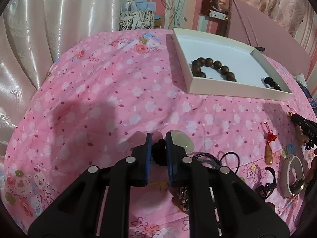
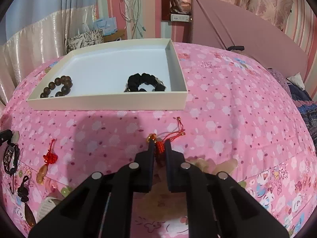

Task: Organize jewelry
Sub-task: 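Grasp the red string charm with the right tool while the left tool grasps the jade-stone pendant, then carry both items into the white tray and open both tools, then withdraw both tools from the tray toward the remaining jewelry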

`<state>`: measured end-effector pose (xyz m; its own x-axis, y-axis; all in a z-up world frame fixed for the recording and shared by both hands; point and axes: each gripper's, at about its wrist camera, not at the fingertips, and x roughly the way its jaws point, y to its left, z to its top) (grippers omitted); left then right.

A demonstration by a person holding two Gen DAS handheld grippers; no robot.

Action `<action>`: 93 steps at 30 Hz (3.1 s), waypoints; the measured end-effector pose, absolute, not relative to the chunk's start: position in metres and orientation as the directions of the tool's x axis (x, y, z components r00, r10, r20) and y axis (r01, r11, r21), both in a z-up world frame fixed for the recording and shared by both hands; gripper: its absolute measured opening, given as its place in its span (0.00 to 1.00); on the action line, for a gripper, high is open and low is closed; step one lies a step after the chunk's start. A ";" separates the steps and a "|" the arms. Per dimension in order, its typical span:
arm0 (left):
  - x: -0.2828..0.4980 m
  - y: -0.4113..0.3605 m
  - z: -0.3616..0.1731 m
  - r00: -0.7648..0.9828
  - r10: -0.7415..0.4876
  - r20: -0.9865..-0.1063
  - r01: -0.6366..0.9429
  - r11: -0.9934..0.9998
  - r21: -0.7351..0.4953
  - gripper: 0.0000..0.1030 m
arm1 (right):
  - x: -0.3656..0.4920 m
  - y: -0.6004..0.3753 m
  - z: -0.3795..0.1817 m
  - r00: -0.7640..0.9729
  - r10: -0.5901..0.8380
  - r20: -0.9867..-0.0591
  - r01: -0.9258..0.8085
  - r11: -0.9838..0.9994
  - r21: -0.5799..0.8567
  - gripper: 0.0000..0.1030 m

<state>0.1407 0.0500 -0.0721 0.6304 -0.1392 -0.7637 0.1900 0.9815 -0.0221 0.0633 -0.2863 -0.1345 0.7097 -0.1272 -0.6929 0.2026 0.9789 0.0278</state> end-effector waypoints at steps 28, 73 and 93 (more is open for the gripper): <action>0.154 -0.015 0.007 0.692 -0.247 -0.678 0.316 0.949 -0.023 0.08 | 0.074 -0.294 -0.089 0.780 -0.032 -0.625 0.147 0.980 0.134 0.07; 0.340 -0.073 -0.044 0.645 -0.141 -0.751 0.267 0.962 0.048 0.08 | 0.254 -0.304 -0.101 0.710 -0.061 -0.701 0.156 0.985 0.072 0.07; 0.337 -0.070 -0.036 0.635 -0.121 -0.763 0.239 0.970 0.045 0.21 | 0.245 -0.304 -0.096 0.717 -0.075 -0.693 0.172 0.983 0.071 0.49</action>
<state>0.3371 -0.0700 -0.0364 0.6353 -0.1211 -0.7627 0.2387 0.9701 0.0447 0.2454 -0.3038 -0.0957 0.7173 -0.0750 -0.6927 0.1717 0.9826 0.0714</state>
